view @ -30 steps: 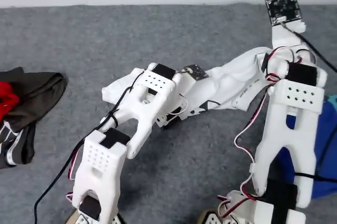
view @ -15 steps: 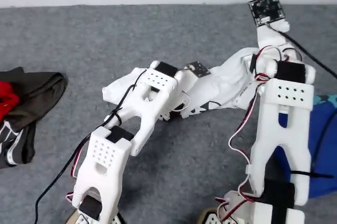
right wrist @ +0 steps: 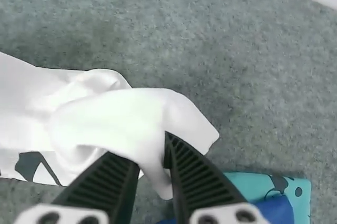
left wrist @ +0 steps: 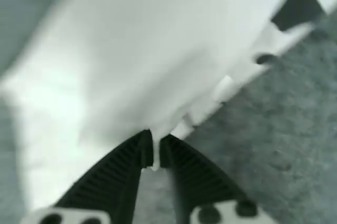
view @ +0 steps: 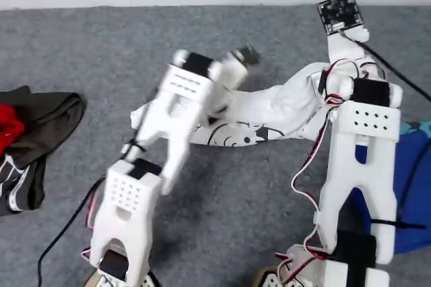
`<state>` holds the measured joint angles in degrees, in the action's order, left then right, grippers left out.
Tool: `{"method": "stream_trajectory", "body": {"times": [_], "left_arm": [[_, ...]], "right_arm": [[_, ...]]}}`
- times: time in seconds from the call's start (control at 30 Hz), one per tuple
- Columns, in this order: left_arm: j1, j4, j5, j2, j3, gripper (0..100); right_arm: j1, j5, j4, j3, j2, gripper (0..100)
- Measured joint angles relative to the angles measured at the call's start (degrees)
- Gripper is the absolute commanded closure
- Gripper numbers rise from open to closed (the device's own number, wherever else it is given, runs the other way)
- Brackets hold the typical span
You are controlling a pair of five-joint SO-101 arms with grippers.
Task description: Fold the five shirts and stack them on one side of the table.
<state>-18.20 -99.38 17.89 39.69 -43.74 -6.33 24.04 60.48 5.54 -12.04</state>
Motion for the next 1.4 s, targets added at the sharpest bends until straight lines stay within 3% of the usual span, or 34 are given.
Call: {"method": "stream_trajectory", "body": {"times": [0.37,0.6,0.97,1.4], "left_arm": [[4.3,0.0,-0.5,-17.2,-1.2,99],[7.1,2.3,-0.7,-27.3,-1.2,99],[17.1,5.6,-3.3,-42.6,-2.6,99],[17.8,8.7,-6.0,-54.3,-6.8,99]], "right_arm": [[5.1,0.1,-0.4,0.0,-16.5,98.8],[5.7,0.2,-9.5,0.0,-24.8,98.8],[5.7,0.2,-12.7,-0.4,-26.6,98.8],[5.2,0.2,-11.3,-14.1,-26.7,98.8]]}}
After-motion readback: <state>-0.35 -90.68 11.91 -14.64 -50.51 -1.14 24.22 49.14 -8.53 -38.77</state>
